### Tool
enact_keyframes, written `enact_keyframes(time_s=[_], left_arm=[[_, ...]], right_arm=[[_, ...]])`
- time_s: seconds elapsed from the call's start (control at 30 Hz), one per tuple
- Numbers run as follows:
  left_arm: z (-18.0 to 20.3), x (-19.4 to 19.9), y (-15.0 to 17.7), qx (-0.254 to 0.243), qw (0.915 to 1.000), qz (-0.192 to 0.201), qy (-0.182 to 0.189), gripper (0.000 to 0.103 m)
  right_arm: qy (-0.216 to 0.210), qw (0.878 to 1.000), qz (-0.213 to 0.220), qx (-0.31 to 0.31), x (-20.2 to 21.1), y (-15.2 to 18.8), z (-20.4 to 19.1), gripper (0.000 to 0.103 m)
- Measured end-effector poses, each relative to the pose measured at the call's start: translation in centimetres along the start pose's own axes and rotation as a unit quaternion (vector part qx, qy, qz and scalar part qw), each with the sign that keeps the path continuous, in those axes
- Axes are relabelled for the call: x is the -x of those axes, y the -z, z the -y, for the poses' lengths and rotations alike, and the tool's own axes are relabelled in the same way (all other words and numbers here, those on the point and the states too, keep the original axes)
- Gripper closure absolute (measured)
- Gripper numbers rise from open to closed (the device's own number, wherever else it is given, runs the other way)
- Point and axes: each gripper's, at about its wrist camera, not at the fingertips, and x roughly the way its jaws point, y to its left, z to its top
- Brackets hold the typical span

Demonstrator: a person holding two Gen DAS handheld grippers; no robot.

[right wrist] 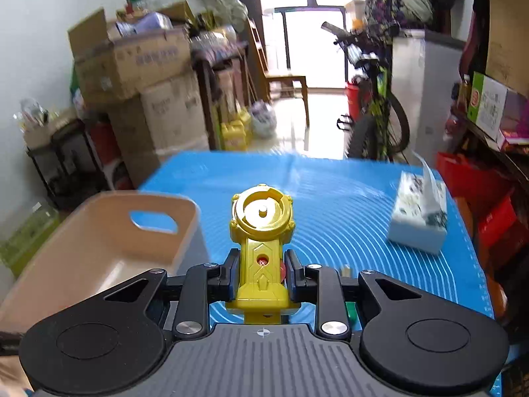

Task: Organize rigid objects
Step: 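Carry the yellow toy part into the basket and release it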

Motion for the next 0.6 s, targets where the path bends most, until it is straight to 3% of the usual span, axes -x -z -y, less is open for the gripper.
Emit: enact_keyframes(time_s=[0.27,0.6], left_arm=[[0.0,0.0,0.0,0.000,1.0000,0.000,0.000,0.087],[0.0,0.0,0.0,0.000,1.0000,0.000,0.000,0.087]], right_arm=[[-0.052,0.998,0.029,0.014,2.4,-1.0,-4.3,0.067],[-0.091,0.994,0.000,0.057,1.5,0.5,-9.4,0.067]])
